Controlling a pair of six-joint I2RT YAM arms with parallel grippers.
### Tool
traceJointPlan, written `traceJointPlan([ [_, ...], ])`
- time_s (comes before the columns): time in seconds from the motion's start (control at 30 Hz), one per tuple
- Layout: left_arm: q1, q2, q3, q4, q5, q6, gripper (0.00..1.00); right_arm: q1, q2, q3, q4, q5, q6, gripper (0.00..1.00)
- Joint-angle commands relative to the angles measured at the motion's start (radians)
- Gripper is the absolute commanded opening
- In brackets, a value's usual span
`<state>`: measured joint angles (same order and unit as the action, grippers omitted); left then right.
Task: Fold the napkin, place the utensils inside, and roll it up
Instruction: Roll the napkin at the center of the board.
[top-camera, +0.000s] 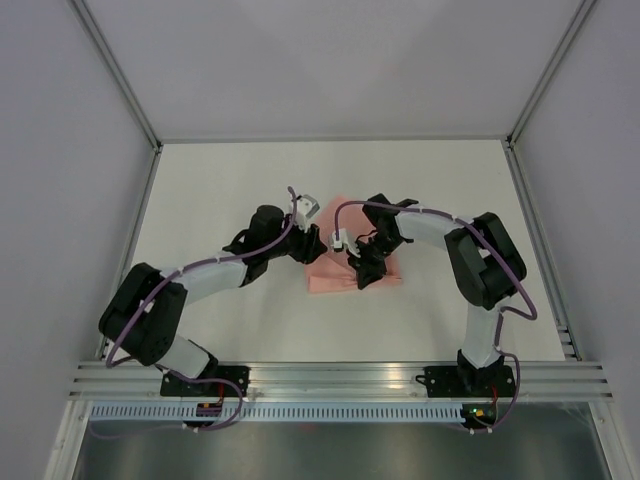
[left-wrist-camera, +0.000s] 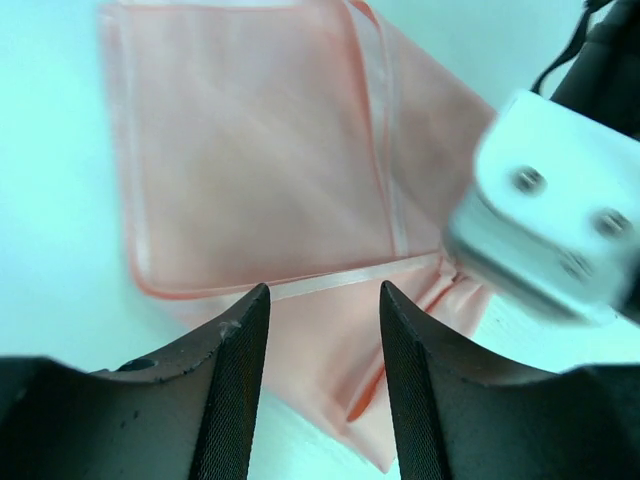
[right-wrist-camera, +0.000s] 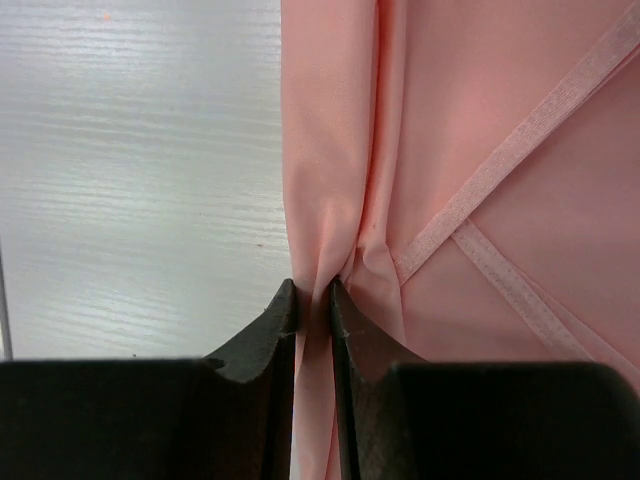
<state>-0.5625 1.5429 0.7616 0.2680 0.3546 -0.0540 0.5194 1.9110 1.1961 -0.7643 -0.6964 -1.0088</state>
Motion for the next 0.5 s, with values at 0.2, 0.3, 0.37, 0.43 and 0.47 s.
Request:
traceJointPlan([
  [0.2, -0.199, -0.242, -0.234, 0.308, -0.457, 0.136, 0.58, -0.068, 0.246, 0.144, -0.308, -0.029, -0.096, 0.15],
  [0.3, -0.314, -0.244, -0.265, 0.336, -0.555, 0.230, 0.60, -0.078, 0.276, 0.174, -0.334, -0.032, -0.094, 0.15],
  [0.37, -0.361, -0.215, -0.260, 0.341, -0.600, 0.270, 0.60, -0.082, 0.296, 0.186, -0.351, -0.037, -0.097, 0.15],
  [0.43, -0.424, -0.169, -0.239, 0.333, -0.618, 0.331, 0.61, -0.085, 0.310, 0.203, -0.359, -0.037, -0.096, 0.15],
  [0.47, -0.442, -0.147, -0.226, 0.326, -0.631, 0.350, 0.61, -0.087, 0.313, 0.204, -0.360, -0.037, -0.093, 0.15],
])
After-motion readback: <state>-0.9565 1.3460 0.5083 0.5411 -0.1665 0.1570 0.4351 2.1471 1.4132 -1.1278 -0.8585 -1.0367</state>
